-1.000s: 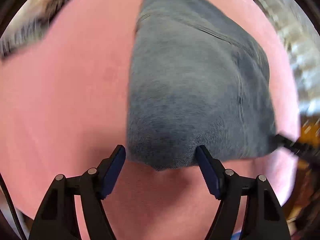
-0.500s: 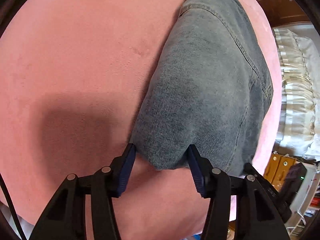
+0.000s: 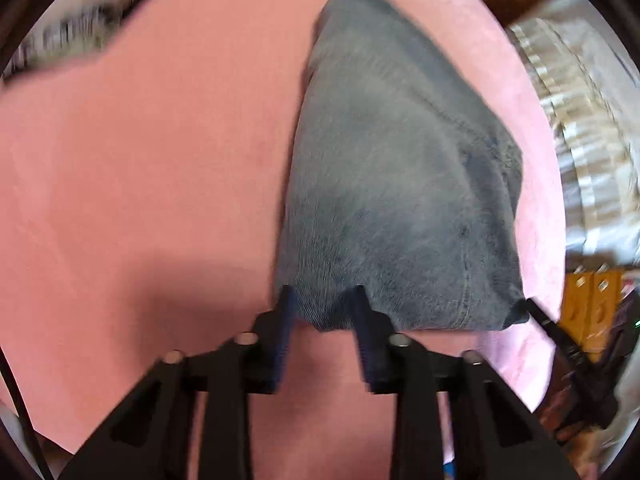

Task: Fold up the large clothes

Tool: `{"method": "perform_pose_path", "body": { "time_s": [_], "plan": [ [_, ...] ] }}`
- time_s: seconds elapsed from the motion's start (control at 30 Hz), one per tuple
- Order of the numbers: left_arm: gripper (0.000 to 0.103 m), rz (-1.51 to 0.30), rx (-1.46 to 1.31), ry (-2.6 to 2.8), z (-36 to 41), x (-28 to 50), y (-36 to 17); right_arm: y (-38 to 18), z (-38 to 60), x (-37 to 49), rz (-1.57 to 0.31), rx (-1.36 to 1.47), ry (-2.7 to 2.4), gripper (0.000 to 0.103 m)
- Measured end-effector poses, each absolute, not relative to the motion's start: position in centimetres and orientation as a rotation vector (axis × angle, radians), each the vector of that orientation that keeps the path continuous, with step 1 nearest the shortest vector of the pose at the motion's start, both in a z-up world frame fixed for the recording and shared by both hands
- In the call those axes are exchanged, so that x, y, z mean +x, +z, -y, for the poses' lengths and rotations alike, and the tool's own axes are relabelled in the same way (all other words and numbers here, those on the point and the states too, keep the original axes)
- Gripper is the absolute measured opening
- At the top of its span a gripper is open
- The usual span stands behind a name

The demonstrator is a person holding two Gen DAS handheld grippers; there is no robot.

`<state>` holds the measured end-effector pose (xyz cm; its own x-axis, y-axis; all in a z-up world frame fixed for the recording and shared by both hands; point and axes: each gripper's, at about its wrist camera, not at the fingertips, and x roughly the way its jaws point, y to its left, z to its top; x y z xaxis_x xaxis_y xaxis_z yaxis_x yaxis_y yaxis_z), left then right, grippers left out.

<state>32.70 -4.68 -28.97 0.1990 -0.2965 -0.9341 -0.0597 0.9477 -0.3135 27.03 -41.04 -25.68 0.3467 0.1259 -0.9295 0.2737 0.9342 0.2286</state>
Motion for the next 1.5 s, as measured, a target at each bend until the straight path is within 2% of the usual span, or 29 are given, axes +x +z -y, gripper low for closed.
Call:
{"method": "perform_pose_path", "body": {
  "time_s": [0.17,0.33,0.4,0.5,0.53,0.57,0.87,1.13,1.5],
  "plan": [
    [0.02,-1.269,-0.202,-0.287,7.1,35.1,-25.3,-20.6,39.2,27.5,-1.011,0.325,-0.019,0.015],
    [0.02,-1.195,-0.091,-0.371,11.8,39.9,-25.4,-20.9,36.3,32.2,-0.916,0.358,0.102,0.014],
    [0.02,-1.192,-0.101,-0.382,13.1,41.9,-26.0,-21.9,34.9,35.1,-0.902,0.376,0.149,0.001],
    [0.02,-1.195,-0.144,-0.391,14.6,44.9,-27.1,-23.7,33.9,37.9,-0.919,0.365,0.183,0.0],
    [0.013,-1.194,-0.157,-0.389,14.5,45.6,-27.4,-24.3,33.7,38.7,-0.929,0.365,0.191,0.0],
    [0.01,-1.188,-0.168,-0.385,14.5,46.2,-27.7,-24.7,33.6,39.3,-0.934,0.375,0.203,0.0],
    [0.007,-1.197,-0.223,-0.36,14.4,51.1,-32.5,-28.4,32.9,44.0,-0.97,0.4,0.202,0.0],
    [0.007,-1.109,-0.253,-0.318,12.2,52.6,-32.4,-28.7,37.4,47.2,-0.966,0.395,0.115,0.0],
    [0.006,-1.058,-0.355,-0.263,7.8,52.5,-33.0,-28.0,42.8,44.8,-0.974,0.298,-0.057,0.0]
  ]
}}
